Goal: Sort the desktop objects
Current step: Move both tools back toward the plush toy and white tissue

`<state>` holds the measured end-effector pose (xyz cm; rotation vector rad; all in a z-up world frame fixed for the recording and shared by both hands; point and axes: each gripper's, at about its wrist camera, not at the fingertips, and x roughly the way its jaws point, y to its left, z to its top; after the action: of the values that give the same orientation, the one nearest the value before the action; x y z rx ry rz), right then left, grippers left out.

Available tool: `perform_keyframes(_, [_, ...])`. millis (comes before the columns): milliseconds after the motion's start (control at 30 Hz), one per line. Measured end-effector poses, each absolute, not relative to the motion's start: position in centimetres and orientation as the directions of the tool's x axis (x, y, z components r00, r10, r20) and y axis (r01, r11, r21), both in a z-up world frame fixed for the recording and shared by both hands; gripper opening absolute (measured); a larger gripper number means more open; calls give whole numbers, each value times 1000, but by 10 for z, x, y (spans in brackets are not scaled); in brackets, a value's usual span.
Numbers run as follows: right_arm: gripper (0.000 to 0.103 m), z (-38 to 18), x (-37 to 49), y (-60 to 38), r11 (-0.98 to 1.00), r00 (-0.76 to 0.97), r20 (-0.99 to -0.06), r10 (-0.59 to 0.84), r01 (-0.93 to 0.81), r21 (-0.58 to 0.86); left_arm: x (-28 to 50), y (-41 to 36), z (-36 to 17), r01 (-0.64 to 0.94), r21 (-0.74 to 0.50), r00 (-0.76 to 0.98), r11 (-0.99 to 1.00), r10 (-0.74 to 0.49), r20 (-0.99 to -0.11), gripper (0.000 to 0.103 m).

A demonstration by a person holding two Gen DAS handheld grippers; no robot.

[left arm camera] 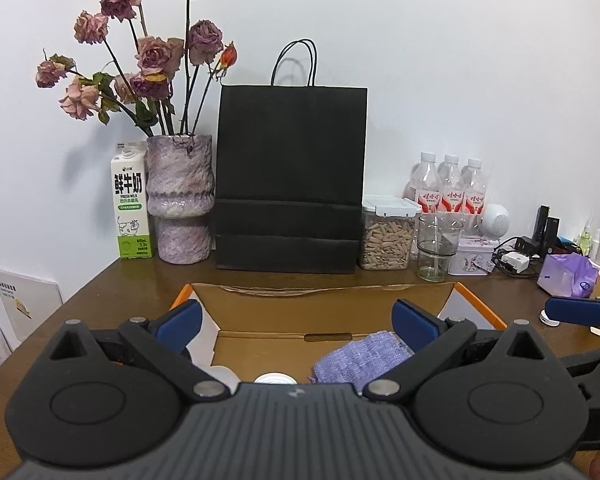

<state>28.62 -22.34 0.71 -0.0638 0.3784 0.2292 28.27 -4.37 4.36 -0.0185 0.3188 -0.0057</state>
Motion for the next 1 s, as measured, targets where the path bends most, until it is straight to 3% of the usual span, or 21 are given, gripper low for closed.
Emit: perform_keyframes(1000, [103,16,201,-204,965,893,-396,212,-255,-57,187,14,62,-66,-1,954,998,63,-292,103])
